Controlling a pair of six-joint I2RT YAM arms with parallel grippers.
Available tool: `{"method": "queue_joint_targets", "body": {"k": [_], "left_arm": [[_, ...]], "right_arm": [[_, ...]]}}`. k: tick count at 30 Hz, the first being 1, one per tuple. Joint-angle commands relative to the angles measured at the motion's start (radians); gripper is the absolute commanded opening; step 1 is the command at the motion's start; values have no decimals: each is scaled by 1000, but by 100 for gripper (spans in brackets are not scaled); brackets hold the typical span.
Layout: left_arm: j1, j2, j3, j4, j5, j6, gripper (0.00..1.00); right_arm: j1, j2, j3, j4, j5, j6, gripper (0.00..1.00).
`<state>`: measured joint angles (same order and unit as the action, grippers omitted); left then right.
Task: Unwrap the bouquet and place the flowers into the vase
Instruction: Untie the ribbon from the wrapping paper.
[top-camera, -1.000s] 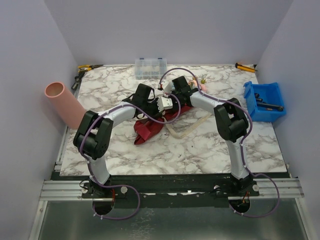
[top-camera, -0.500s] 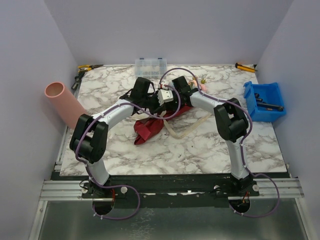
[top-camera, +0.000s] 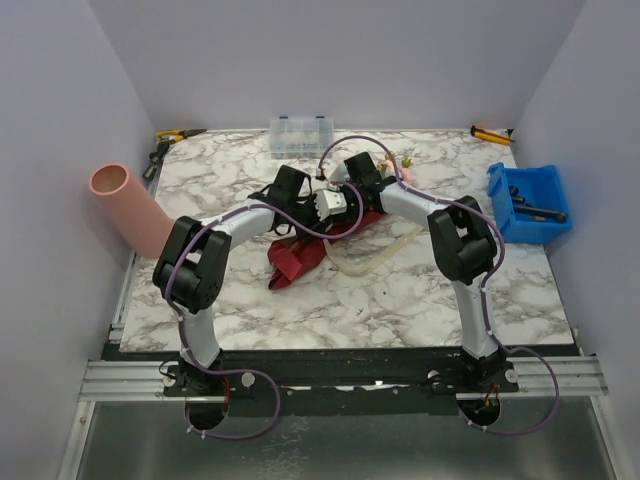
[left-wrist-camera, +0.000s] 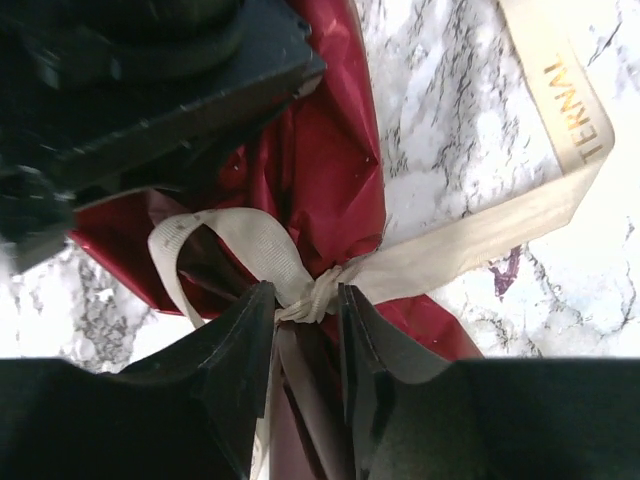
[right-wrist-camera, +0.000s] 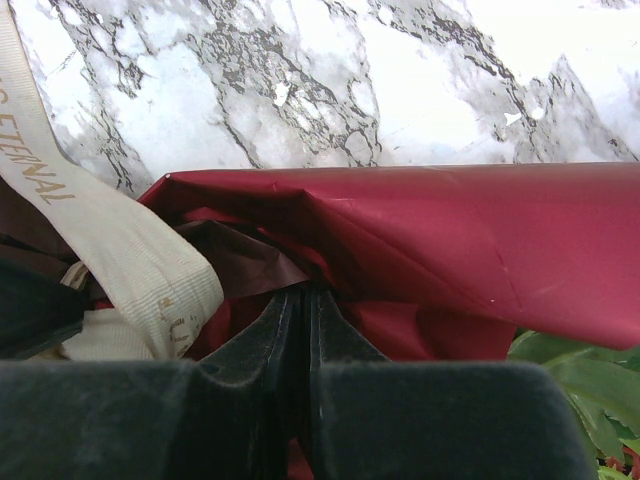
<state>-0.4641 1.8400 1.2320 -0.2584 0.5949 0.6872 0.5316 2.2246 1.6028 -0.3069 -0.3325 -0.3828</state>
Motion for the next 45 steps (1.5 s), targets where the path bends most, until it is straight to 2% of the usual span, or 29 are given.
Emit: {"method": "queue_joint_targets", "body": {"k": [1, 4, 5, 13, 22, 38, 41, 42, 45], "left_arm": [[11, 50, 29, -18, -36, -11, 29], [15, 46, 48, -18, -21, -23, 3], [15, 36, 51, -18, -11, -29, 0], [15, -71, 83, -5, 105, -126, 0], [23, -109, 57, 40, 139, -187, 0], [95, -124, -35, 318, 238, -574, 0], [97, -129, -44, 312, 234, -550, 0], [97, -135, -48, 310, 215, -534, 2], [97, -133, -36, 261, 187, -465, 20]], "right_arm": [[10, 180, -97, -240, 117, -22, 10], [11, 180, -98, -240, 117, -21, 10], [10, 181, -97, -240, 116, -22, 9], [10, 181, -97, -238, 116, -22, 9], [12, 180, -98, -238, 116, -22, 9], [12, 179, -100, -239, 116, -23, 9], [12, 178, -100, -238, 115, -24, 9], [12, 178, -100, -239, 116, -24, 10], [13, 179, -98, -240, 115, -24, 9]]}}
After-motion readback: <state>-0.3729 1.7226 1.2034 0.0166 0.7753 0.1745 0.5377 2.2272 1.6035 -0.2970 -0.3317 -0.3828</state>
